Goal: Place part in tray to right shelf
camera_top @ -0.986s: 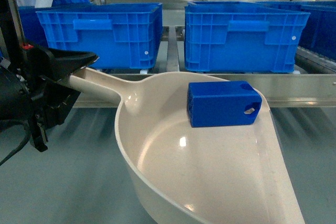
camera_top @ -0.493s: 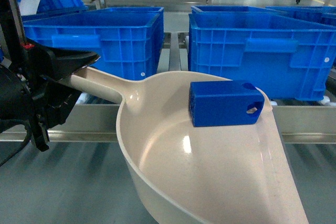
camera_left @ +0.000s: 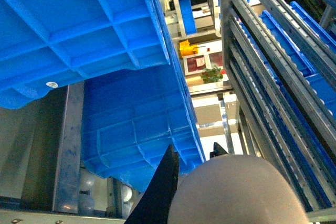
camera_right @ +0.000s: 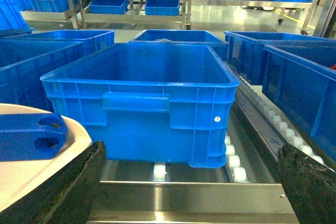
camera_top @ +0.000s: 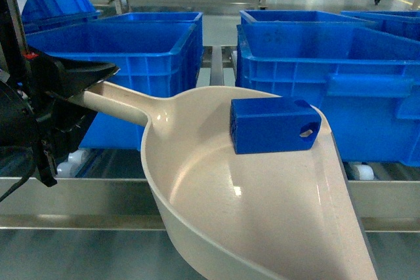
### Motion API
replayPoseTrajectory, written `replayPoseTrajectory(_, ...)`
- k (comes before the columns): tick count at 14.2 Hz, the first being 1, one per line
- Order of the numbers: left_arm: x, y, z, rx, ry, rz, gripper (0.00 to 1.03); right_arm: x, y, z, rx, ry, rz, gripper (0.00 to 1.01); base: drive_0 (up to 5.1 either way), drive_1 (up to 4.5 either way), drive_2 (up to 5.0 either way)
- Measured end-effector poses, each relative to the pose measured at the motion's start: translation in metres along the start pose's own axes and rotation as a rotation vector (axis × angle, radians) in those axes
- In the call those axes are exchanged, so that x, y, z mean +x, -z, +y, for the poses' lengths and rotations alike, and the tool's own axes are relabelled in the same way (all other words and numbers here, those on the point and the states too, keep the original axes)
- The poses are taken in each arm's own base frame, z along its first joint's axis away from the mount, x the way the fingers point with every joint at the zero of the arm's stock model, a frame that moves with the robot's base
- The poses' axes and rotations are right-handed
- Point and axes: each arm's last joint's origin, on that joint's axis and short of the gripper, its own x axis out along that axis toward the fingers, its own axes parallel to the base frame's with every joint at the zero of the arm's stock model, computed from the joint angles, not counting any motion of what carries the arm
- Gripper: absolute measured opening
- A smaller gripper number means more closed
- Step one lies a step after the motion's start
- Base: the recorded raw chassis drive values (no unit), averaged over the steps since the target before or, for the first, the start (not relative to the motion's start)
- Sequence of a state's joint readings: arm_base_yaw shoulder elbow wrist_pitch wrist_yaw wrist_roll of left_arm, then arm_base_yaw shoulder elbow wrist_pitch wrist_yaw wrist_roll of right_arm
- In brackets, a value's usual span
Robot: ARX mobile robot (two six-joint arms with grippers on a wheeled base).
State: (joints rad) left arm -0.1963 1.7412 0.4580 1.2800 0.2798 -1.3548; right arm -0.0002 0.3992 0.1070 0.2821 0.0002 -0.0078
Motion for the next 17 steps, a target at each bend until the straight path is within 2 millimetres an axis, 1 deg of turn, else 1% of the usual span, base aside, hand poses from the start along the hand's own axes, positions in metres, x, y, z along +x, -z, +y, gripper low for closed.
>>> replayPoseTrajectory(17, 0.0000, 0.0005, 0.0000, 0.000, 0.001, 0.006, 0.14, -0.0002, -0.0003, 0.0000, 0.000, 0.000, -0.003, 0.98, 0.0, 0.00, 0.0)
